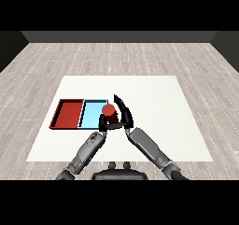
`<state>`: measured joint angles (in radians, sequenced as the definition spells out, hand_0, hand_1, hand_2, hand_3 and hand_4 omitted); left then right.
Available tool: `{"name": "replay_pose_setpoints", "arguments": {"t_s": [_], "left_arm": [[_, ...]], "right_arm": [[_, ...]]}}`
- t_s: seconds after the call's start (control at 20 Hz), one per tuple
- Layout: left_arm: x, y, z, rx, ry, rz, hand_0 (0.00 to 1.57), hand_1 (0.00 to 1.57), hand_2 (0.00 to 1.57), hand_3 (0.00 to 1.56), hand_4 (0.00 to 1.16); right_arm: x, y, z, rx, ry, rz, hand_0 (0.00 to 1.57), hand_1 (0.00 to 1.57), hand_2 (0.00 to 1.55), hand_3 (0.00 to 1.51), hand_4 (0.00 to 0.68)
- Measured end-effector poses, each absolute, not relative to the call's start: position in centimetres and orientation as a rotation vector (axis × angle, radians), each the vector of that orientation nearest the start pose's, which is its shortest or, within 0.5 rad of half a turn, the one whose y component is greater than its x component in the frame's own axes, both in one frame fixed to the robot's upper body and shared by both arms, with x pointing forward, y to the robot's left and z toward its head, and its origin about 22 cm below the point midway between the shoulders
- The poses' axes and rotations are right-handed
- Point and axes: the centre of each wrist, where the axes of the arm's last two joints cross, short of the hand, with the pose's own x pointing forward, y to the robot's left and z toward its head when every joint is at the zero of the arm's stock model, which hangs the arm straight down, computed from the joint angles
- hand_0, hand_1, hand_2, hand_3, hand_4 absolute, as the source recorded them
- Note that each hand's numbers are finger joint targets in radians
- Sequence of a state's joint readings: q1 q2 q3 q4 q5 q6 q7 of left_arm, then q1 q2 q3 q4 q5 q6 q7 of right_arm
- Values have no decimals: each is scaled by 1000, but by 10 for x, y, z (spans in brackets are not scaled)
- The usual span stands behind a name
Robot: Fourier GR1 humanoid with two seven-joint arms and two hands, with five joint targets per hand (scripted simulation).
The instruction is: Pick the red can and put it in the red box
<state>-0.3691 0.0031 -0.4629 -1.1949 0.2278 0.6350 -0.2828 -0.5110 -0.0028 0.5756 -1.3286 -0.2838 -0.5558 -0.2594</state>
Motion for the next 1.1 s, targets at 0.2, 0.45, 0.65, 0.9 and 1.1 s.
{"name": "replay_pose_setpoints", "arguments": {"t_s": [0.2, 0.45, 0.65, 0.9, 1.1], "left_arm": [[281, 96, -21, 68, -1739, 48, 1571, 1571, 1571, 1489, 1144], [286, 117, -27, 107, -1741, 46, 1571, 1571, 1571, 1481, 1140], [291, 129, -18, 192, -1769, 24, 1571, 1571, 1571, 1472, 1134], [306, 181, -3, 343, -1785, -17, 1571, 1571, 1571, 1473, 1112], [315, 234, 2, 476, -1740, -38, 1571, 1571, 1554, 1467, 1100]], "right_arm": [[292, -63, 59, 221, -1949, 43, 0, 0, 0, 0, 0], [288, -101, 70, 207, -2001, -36, 0, 0, 0, 0, 0], [274, -138, 78, 175, -2038, -69, 0, 0, 0, 0, 0], [250, -191, 58, 65, -2007, -115, 0, 0, 0, 0, 0], [237, -218, 44, -9, -1974, -135, 0, 0, 0, 0, 0]]}}
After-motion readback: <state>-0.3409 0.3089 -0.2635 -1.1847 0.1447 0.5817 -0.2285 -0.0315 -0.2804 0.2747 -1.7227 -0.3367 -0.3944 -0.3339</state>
